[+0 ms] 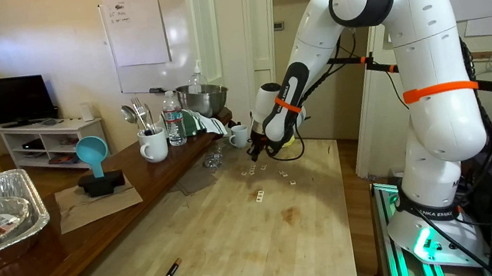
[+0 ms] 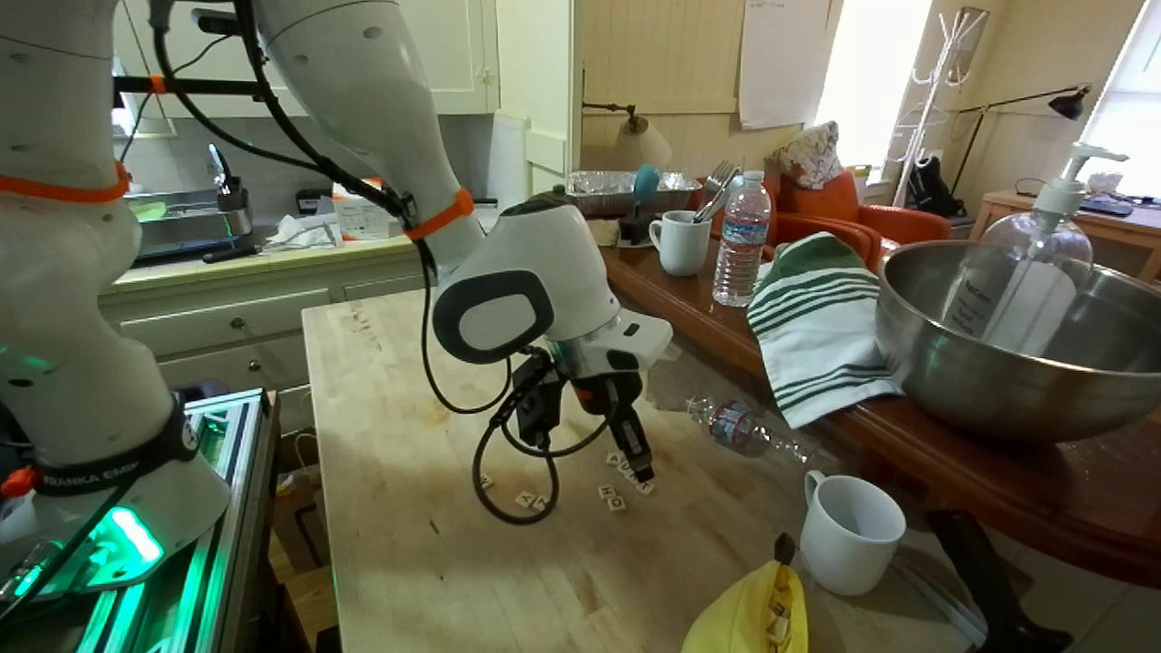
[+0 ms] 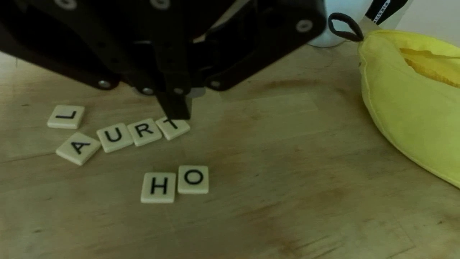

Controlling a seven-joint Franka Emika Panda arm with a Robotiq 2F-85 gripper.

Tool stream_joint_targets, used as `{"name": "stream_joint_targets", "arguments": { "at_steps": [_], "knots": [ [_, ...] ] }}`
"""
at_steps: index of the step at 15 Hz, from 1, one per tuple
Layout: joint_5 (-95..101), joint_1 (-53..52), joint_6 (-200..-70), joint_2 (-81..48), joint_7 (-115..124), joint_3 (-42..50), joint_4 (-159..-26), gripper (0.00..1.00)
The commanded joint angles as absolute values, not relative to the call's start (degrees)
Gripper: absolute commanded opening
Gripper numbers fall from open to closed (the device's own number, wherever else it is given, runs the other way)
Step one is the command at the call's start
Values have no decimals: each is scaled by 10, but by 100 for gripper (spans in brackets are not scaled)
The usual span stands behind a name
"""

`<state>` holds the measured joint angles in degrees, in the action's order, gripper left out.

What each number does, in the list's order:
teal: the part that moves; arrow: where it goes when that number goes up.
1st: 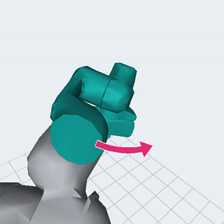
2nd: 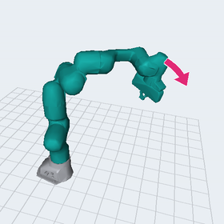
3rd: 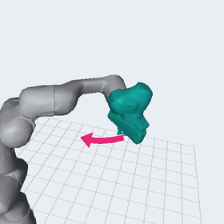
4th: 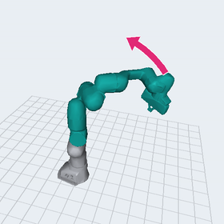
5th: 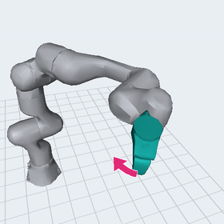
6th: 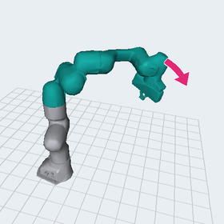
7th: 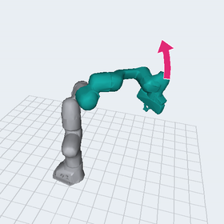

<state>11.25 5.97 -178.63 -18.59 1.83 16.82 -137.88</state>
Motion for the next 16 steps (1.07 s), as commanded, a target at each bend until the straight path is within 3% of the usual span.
{"name": "stream_joint_targets", "arguments": {
  "at_steps": [1,16],
  "knots": [
    [84,75,-1770,-211,-1,151,-1353,0],
    [79,69,-1754,-261,-1,145,-1301,0]
  ]
}}
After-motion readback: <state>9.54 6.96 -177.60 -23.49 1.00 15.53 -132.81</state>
